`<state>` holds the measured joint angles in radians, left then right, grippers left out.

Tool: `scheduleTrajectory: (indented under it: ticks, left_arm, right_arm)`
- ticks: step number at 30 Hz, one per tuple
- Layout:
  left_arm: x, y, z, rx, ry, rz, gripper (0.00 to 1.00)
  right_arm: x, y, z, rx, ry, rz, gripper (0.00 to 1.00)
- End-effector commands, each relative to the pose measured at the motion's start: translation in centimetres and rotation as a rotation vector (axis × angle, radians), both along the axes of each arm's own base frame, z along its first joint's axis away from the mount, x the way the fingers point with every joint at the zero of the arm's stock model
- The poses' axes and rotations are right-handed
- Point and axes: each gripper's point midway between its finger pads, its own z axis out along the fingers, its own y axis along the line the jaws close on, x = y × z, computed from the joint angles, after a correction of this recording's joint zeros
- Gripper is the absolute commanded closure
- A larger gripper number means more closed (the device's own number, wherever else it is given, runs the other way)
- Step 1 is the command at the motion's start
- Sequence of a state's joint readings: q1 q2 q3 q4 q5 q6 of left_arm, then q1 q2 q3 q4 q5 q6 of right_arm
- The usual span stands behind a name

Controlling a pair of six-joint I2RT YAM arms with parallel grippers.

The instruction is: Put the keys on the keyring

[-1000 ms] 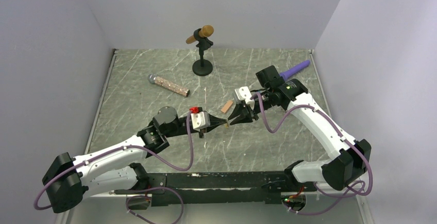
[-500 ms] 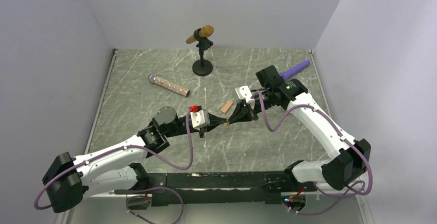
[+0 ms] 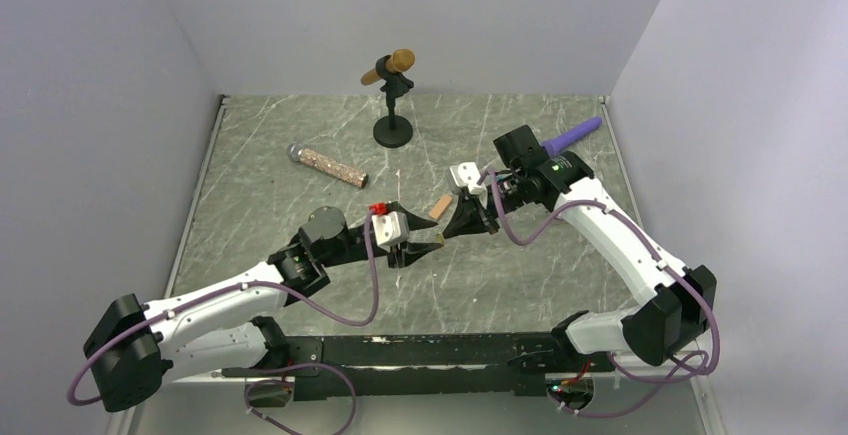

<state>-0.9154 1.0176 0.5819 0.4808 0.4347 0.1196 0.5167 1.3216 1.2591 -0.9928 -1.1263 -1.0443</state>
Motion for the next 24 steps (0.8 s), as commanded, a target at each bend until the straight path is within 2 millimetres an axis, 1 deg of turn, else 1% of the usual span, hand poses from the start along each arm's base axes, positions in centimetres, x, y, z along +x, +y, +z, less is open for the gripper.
scheduleTrajectory:
  ticks: [1, 4, 5, 7, 9, 11, 14, 16, 19, 22, 24]
  left_arm:
    - [0.3, 0.6, 1.4, -0.005, -0.027, 0.037, 0.39]
    - [0.4, 1.7, 1.0, 0.035, -0.042, 0.078, 0.08]
    - [0.5, 2.2, 0.7, 0.058, -0.044, 0.09, 0.02]
    - [0.3, 2.8, 0.2, 0.092, -0.048, 0.097, 0.0]
    - [0.3, 3.3, -0.7, 0.122, -0.031, 0.112, 0.0]
    - [0.2, 3.3, -1.1, 0.121, -0.009, 0.111, 0.01]
    - [0.4, 3.1, -0.7, 0.062, 0.035, 0.13, 0.01]
    - [0.6, 2.6, -0.2, 0.008, 0.058, 0.136, 0.06]
    - [1.3, 1.6, 0.6, -0.058, 0.096, 0.141, 0.21]
    - [1.7, 0.1, 0.8, -0.067, 0.152, 0.131, 0.39]
    - [1.9, -0.6, 0.7, -0.056, 0.15, 0.139, 0.44]
  right_arm:
    - [1.3, -0.2, 0.3, -0.078, -0.008, -0.064, 1.0]
    - [1.5, -1.7, -0.8, -0.193, -0.032, -0.078, 1.0]
    - [1.7, -2.2, -1.0, -0.234, -0.033, -0.091, 1.0]
    - [2.0, -3.2, -1.4, -0.314, -0.028, -0.112, 1.0]
    - [2.4, -4.2, -1.8, -0.4, -0.012, -0.138, 1.0]
    - [2.8, -5.1, -1.8, -0.481, -0.002, -0.164, 1.0]
    - [2.9, -5.9, -2.1, -0.572, 0.04, -0.184, 1.0]
    - [2.9, -5.8, -2.2, -0.606, 0.06, -0.197, 1.0]
    - [3.0, -5.4, -2.4, -0.637, 0.082, -0.208, 1.0]
    - [3.1, -4.8, -2.4, -0.653, 0.097, -0.208, 1.0]
    - [3.1, -4.4, -2.3, -0.654, 0.106, -0.213, 1.0]
